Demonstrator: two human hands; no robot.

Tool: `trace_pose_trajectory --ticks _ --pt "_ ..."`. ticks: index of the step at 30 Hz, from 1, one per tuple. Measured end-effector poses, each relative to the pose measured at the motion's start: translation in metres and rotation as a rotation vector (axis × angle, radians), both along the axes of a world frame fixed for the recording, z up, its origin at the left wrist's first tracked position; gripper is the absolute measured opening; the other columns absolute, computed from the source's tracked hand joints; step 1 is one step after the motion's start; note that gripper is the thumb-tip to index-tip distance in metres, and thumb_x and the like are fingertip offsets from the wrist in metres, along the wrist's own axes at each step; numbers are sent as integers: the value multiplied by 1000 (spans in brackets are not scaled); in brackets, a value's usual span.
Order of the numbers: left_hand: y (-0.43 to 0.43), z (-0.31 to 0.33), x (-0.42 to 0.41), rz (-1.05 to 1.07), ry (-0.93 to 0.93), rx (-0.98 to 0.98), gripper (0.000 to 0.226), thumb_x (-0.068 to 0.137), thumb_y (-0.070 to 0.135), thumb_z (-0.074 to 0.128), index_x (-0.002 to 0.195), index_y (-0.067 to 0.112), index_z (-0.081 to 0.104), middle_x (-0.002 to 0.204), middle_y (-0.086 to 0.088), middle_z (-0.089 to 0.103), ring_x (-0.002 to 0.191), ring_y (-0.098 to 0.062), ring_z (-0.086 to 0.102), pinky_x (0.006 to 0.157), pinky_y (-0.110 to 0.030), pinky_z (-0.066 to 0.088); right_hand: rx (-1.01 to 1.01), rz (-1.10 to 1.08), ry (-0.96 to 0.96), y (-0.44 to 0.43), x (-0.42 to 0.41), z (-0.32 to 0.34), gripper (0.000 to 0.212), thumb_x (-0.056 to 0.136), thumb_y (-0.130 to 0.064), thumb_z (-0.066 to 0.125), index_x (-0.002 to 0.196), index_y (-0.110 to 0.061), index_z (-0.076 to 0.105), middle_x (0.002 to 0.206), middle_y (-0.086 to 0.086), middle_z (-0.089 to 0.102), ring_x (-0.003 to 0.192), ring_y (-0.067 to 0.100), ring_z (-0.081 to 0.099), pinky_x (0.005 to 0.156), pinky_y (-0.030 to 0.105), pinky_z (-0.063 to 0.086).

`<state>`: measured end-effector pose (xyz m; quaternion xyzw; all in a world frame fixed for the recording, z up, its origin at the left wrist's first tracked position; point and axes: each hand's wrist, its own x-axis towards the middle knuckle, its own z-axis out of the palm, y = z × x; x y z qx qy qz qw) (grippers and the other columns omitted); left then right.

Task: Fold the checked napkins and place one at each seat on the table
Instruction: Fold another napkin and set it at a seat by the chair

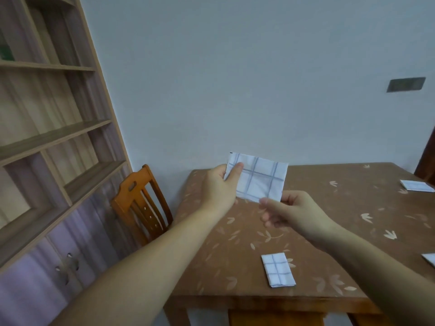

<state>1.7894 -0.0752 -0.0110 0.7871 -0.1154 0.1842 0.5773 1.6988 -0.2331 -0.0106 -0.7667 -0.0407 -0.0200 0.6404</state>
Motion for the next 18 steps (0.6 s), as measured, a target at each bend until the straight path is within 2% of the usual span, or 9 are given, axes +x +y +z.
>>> trace_pose_trajectory --ticks 3,5,7,8,10,12,15,18 --pt "2 -18 -10 -22 148 -68 45 96 36 58 85 -8 60 62 -14 53 38 -13 53 38 -29 44 28 33 26 -7 3 -17 23 93 -20 63 85 0 69 68 12 71 62 23 67 67 35 52" --pt "14 -30 -12 -50 274 -131 44 94 37 60 89 -6 64 72 -10 60 57 -13 61 52 -25 48 -6 110 63 -10 4 -25 24 94 -18 62 79 0 67 66 15 69 61 25 64 64 32 52" --pt "34 -39 -11 -115 465 -138 36 89 44 64 93 9 71 86 -4 70 82 -19 68 70 -31 53 -87 219 113 -8 4 -30 25 93 -13 61 72 0 65 63 16 68 58 21 62 59 25 51" --pt "45 -41 -12 -161 570 -144 31 88 43 66 95 14 72 89 -3 71 86 -21 68 70 -31 54 -143 267 131 -6 5 -31 27 93 -10 60 68 -2 64 61 15 67 56 19 61 57 22 50" --pt "65 -43 -17 -253 698 -118 26 88 35 67 102 14 72 86 -5 70 82 -20 67 60 -26 53 -215 308 145 1 7 -30 29 93 -7 57 65 -3 62 57 14 64 53 18 58 56 20 47" --pt "84 -45 -20 -323 723 -68 22 88 30 68 100 12 74 87 -5 72 83 -20 67 63 -28 53 -175 268 145 12 12 -31 28 92 -5 56 65 -3 61 57 15 61 52 20 56 59 26 47" --pt "109 -50 -18 -403 708 -42 21 89 30 68 96 12 75 89 -3 75 85 -18 69 69 -30 54 -54 88 93 38 22 -38 24 94 -10 56 72 -3 64 63 13 63 56 22 59 66 42 47" --pt "134 -54 -11 -374 621 -75 26 92 31 64 102 8 73 93 -5 74 87 -21 71 71 -30 58 72 -20 119 86 26 -45 20 93 -33 59 100 -17 68 89 7 75 77 24 73 70 38 59"
